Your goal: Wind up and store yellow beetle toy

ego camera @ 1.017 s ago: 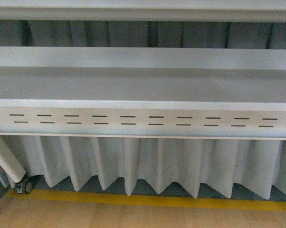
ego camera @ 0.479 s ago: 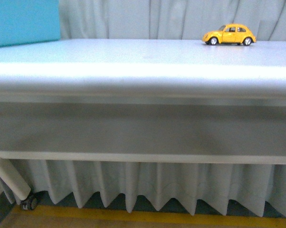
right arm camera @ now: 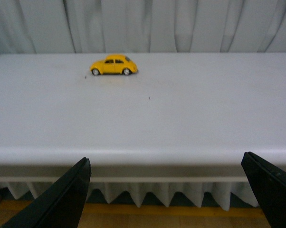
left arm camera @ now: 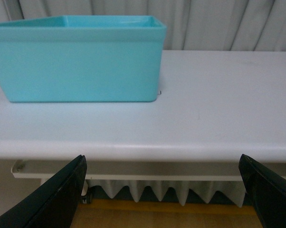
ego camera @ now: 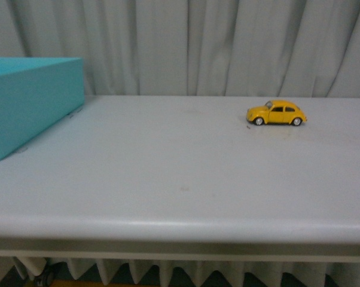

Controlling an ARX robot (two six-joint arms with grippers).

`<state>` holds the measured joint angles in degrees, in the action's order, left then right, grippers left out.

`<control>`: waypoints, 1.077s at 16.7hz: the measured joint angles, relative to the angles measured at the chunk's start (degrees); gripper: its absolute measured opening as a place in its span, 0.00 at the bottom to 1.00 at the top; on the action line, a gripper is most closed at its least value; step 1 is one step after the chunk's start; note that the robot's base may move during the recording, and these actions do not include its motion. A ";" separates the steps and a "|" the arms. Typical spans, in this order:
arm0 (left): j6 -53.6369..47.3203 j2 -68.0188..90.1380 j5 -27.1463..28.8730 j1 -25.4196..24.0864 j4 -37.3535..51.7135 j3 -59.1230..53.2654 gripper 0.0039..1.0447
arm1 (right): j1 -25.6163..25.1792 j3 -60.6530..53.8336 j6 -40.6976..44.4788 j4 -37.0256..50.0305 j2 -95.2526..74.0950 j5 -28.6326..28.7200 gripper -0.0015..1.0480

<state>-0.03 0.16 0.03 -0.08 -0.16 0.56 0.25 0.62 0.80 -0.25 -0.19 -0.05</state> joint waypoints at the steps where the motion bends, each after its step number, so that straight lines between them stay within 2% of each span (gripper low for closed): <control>1: 0.00 0.00 0.02 0.00 -0.02 0.00 0.94 | 0.00 0.00 0.04 -0.02 -0.02 0.07 0.94; 18: 0.02 0.00 0.00 0.00 -0.02 0.02 0.94 | 0.00 0.00 -0.22 0.04 -0.02 0.04 0.94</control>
<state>-0.01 0.16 0.03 -0.08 -0.19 0.58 0.25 0.62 0.58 -0.21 -0.21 -0.01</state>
